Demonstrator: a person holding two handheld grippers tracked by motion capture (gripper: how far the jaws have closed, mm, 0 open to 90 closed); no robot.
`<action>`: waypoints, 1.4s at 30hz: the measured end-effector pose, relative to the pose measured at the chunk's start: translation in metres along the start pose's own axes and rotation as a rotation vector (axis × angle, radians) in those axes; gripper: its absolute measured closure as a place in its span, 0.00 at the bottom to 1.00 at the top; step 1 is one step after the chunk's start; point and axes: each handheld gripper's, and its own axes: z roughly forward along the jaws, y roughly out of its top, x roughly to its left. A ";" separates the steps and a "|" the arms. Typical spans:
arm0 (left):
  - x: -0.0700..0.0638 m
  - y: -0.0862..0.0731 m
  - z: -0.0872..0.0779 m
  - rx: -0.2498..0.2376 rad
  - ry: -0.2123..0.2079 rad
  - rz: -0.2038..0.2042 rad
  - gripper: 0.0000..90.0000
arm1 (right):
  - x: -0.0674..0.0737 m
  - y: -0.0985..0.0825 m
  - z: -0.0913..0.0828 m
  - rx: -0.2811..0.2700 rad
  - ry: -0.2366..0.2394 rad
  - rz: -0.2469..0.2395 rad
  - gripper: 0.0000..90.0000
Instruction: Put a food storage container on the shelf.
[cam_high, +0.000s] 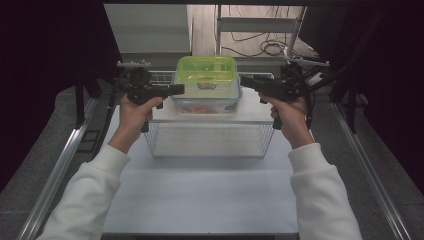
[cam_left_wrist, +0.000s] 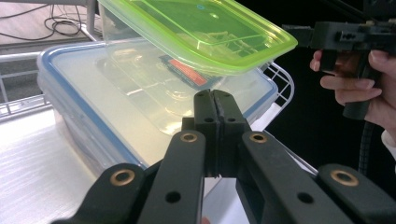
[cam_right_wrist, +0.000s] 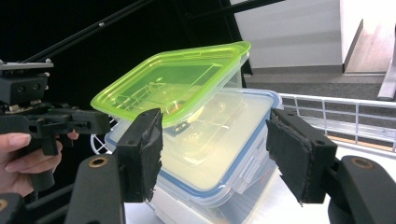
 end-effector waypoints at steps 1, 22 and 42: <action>0.000 0.000 0.000 -0.001 -0.001 -0.002 1.00 | 0.000 0.000 0.000 -0.001 -0.001 0.001 0.40; -0.019 -0.019 -0.014 -0.030 0.011 0.013 0.91 | 0.000 -0.023 -0.008 0.018 0.063 -0.032 0.39; -0.021 -0.120 -0.064 -0.040 0.108 0.043 0.30 | -0.010 -0.131 -0.044 0.020 0.094 -0.102 0.38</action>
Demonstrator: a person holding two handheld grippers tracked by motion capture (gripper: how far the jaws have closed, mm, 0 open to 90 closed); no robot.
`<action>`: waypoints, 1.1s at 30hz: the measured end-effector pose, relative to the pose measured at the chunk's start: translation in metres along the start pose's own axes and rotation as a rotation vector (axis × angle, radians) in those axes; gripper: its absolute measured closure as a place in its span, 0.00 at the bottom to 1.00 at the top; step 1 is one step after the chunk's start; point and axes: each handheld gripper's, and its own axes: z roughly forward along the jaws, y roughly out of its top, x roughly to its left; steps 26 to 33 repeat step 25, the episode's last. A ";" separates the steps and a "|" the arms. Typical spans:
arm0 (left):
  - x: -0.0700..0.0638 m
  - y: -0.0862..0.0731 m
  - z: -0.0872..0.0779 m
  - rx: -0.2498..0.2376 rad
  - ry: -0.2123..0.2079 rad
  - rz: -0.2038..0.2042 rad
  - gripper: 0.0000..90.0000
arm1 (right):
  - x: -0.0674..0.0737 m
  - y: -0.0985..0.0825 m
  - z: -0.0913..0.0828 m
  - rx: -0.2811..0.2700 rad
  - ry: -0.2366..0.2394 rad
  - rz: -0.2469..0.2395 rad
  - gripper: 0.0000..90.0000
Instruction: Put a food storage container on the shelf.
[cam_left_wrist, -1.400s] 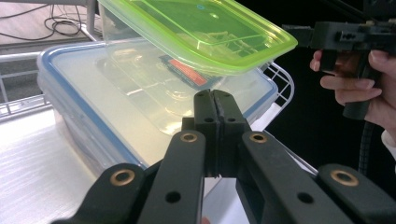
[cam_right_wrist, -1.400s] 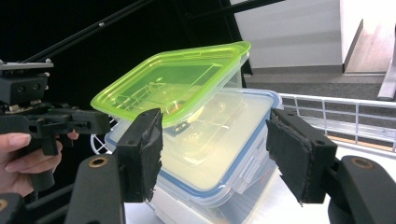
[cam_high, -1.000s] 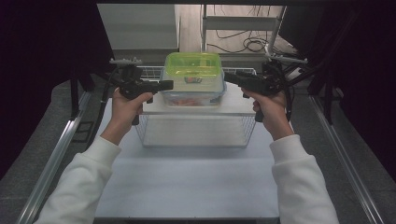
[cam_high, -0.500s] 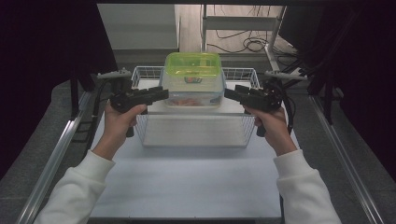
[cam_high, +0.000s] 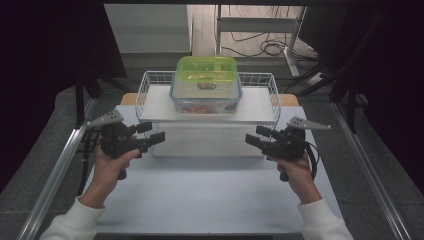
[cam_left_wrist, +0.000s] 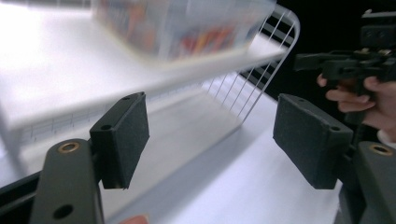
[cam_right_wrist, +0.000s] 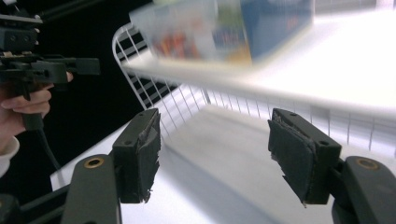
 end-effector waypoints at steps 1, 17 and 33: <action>0.000 -0.008 0.000 0.005 0.008 0.009 0.29 | -0.001 -0.008 -0.001 0.008 -0.003 0.000 0.38; 0.000 -0.075 0.004 0.109 0.047 0.041 0.27 | -0.013 -0.079 -0.002 0.106 -0.013 0.003 0.36; 0.000 -0.077 0.007 0.109 0.025 0.037 0.26 | -0.012 -0.080 -0.001 0.096 -0.017 -0.025 0.31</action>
